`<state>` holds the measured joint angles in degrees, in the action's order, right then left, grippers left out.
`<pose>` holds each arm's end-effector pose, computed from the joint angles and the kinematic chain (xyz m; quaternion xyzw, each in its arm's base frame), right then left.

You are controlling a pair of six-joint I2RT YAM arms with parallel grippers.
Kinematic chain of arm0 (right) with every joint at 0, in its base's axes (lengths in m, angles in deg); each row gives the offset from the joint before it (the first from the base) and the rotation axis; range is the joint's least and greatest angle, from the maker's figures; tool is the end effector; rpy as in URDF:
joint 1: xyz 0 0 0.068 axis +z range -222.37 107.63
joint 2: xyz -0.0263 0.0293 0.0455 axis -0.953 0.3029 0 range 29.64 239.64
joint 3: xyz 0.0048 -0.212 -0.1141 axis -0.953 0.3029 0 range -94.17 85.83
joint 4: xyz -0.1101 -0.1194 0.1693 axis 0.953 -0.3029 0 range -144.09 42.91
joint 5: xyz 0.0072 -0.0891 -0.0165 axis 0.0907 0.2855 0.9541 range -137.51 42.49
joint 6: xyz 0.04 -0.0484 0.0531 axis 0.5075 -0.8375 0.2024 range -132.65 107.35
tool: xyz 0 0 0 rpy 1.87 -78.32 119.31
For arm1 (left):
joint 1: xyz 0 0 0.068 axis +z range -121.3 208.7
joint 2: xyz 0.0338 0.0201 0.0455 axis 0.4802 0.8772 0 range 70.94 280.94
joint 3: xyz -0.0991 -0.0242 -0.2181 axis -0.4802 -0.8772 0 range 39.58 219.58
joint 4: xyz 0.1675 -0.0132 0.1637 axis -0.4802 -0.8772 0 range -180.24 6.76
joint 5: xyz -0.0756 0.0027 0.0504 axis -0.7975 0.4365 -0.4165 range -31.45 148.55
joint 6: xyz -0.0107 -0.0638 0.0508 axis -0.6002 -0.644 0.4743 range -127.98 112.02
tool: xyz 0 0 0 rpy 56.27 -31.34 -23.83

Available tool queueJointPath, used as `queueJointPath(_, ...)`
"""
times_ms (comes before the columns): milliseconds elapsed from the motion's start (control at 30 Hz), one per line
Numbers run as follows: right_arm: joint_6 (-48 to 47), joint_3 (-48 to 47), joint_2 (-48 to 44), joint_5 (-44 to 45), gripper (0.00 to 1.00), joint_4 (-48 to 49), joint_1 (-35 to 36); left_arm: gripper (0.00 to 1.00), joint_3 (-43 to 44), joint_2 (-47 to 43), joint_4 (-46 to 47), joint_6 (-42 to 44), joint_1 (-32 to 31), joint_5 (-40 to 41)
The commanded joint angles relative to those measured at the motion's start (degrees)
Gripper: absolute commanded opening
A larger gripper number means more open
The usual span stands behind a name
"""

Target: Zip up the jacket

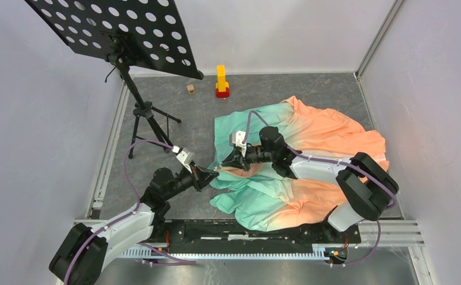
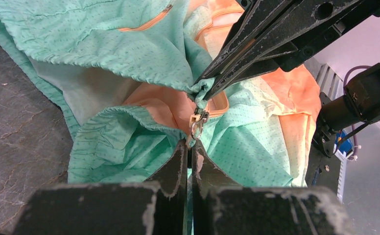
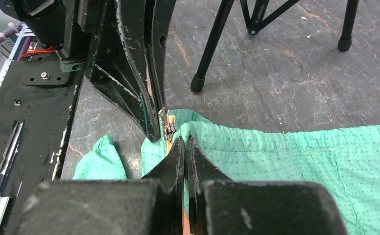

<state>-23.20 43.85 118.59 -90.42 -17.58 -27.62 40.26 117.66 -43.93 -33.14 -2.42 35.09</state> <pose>0.1984 0.2654 0.1894 -0.5399 0.5642 0.4438 0.4396 0.1510 -0.1245 0.1513 0.1730 0.7237 -0.4408 0.5020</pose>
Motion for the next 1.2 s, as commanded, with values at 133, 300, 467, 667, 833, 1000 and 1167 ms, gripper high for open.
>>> queueJointPath(133,0.2,1.1,-2.6,4.1,0.00,4.3,0.3,0.02,0.5,0.0,2.0,3.5,-0.2,0.3)
queueJointPath(300,0.0,1.1,-2.5,3.3,0.00,4.4,0.4,0.02,0.4,0.1,2.0,3.5,-0.2,0.4)
queueJointPath(467,0.5,1.7,-3.0,2.9,0.00,5.6,0.4,0.02,0.6,0.4,1.9,3.5,-0.2,0.4)
queueJointPath(667,1.0,1.3,-2.2,2.4,0.00,5.8,0.4,0.02,0.7,0.8,2.1,3.5,-0.2,0.3)
queueJointPath(833,1.3,0.8,-1.3,2.2,0.00,5.5,0.5,0.02,0.5,0.6,2.3,3.6,-0.2,0.2)
queueJointPath(1000,1.5,0.2,-0.5,2.0,0.00,5.2,0.5,0.02,0.4,0.4,2.5,3.6,-0.2,0.2)
queueJointPath(1167,1.5,0.1,-0.4,2.0,0.00,5.3,0.8,0.02,0.4,0.5,2.6,3.5,-0.2,0.0)
